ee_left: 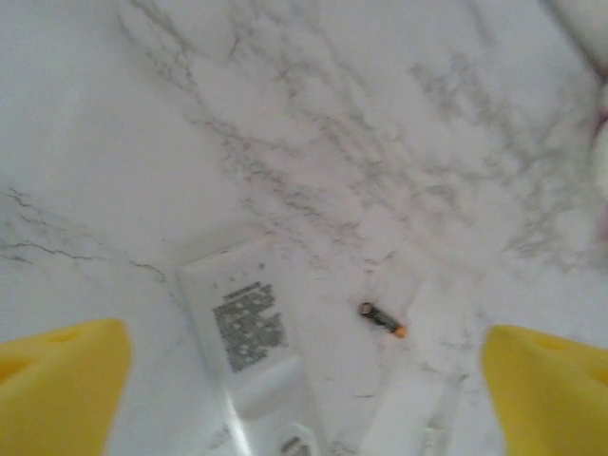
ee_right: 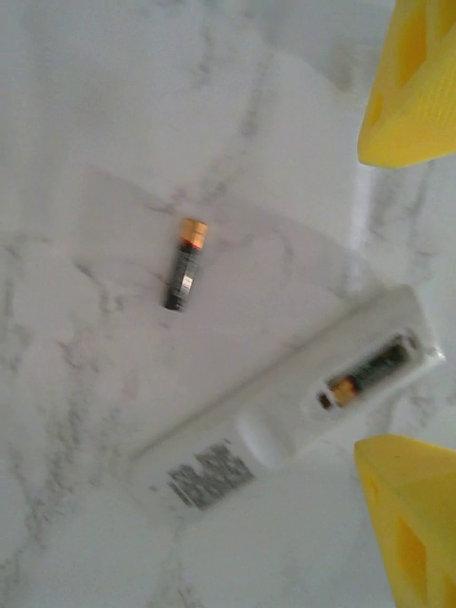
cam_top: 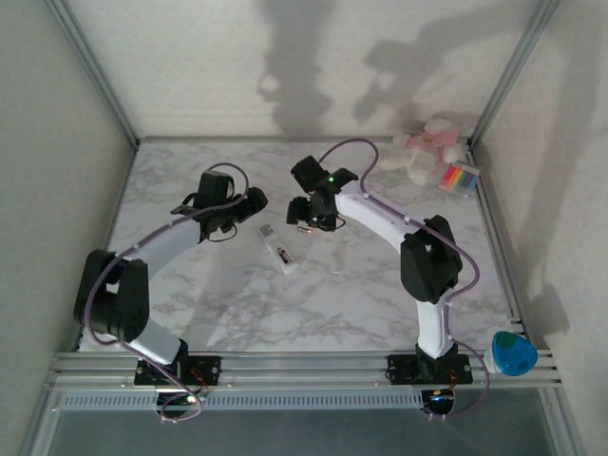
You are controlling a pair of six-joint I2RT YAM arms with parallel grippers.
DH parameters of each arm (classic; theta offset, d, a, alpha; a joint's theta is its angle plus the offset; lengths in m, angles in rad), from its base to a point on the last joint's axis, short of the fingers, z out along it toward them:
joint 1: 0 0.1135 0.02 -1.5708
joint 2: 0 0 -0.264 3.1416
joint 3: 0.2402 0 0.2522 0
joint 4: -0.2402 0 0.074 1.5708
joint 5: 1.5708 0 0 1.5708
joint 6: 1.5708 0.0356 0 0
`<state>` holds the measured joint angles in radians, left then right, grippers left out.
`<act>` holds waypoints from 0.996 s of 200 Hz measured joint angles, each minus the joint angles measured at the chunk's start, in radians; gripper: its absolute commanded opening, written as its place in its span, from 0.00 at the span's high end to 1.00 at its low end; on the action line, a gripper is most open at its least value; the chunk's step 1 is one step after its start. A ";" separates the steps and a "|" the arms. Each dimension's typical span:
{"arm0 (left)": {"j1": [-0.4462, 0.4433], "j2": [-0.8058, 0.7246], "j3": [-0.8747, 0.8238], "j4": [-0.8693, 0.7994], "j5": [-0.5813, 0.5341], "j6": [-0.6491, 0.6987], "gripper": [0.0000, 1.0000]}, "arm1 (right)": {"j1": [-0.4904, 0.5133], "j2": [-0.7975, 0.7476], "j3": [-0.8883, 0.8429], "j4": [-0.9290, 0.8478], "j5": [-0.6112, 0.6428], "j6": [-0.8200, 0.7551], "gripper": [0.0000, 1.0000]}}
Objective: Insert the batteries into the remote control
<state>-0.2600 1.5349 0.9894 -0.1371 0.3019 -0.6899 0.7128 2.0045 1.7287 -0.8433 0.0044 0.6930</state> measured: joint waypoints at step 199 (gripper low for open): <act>0.000 -0.291 -0.158 -0.085 -0.087 -0.074 0.00 | -0.034 0.316 0.192 -0.054 0.022 -0.579 0.41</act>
<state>-0.2600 1.2442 0.8310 -0.2222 0.2150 -0.7639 0.6785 2.3203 1.9205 -0.8974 0.0265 0.1139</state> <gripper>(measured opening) 0.995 0.635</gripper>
